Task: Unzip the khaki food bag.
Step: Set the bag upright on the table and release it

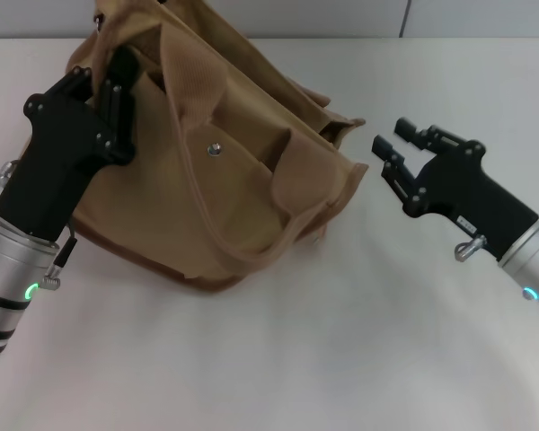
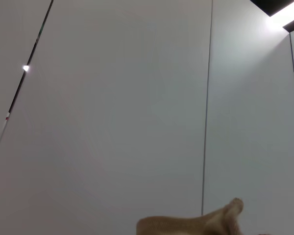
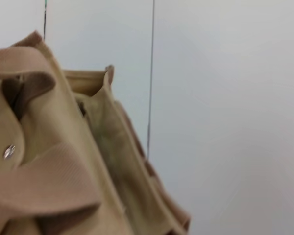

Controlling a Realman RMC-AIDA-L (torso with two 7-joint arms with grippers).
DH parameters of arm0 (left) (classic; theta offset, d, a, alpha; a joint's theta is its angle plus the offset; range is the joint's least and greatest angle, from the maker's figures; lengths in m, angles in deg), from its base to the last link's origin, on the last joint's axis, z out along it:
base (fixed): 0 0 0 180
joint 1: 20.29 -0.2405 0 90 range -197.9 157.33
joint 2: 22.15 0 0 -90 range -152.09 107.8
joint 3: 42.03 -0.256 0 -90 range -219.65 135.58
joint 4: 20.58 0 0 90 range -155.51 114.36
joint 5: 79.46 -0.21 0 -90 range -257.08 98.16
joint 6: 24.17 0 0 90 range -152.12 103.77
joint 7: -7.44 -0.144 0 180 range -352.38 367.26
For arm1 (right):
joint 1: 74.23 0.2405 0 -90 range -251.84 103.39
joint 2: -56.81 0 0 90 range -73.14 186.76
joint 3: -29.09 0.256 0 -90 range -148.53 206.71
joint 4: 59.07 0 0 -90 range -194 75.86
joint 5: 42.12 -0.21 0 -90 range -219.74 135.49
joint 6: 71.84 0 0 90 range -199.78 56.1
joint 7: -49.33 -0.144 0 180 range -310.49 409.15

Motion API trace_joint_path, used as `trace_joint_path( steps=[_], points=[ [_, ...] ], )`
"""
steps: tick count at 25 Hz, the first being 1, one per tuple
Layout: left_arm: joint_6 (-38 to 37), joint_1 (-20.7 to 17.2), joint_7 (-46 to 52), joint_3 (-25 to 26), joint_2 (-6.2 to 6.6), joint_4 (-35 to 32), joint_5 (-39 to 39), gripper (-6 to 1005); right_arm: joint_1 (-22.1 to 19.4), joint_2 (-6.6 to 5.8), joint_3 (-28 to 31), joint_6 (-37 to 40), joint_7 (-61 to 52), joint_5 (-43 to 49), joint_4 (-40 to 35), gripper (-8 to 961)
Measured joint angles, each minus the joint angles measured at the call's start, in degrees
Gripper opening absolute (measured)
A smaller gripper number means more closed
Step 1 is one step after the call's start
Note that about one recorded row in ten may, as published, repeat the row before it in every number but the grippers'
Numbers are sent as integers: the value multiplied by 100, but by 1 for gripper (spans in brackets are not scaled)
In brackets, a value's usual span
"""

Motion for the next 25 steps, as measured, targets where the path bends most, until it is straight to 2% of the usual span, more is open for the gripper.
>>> trace_joint_path(
  steps=[6, 11, 13, 15, 22, 25],
  points=[
    [33, 28, 0, -61, -4, 36, -4, 69, 230, 6, -9, -97, -8, 25, -146, 403],
    [47, 38, 0, -121, -3, 53, -5, 69, 514, 21, -11, -592, -9, 39, -70, 478],
    [49, 43, -1, -136, -3, 53, -5, 69, 748, 28, 14, -1153, 50, 38, 112, 472],
    [49, 43, -1, -136, -3, 52, -4, 69, 779, 31, 15, -1191, 62, 38, 144, 465],
    [49, 3, -2, -136, -3, 59, -3, 69, 799, 38, 29, -1218, 129, 18, 250, 261],
    [49, 0, -3, -155, -3, 61, -4, 69, 782, 40, 32, -1210, 130, 12, 251, 139]
  ],
)
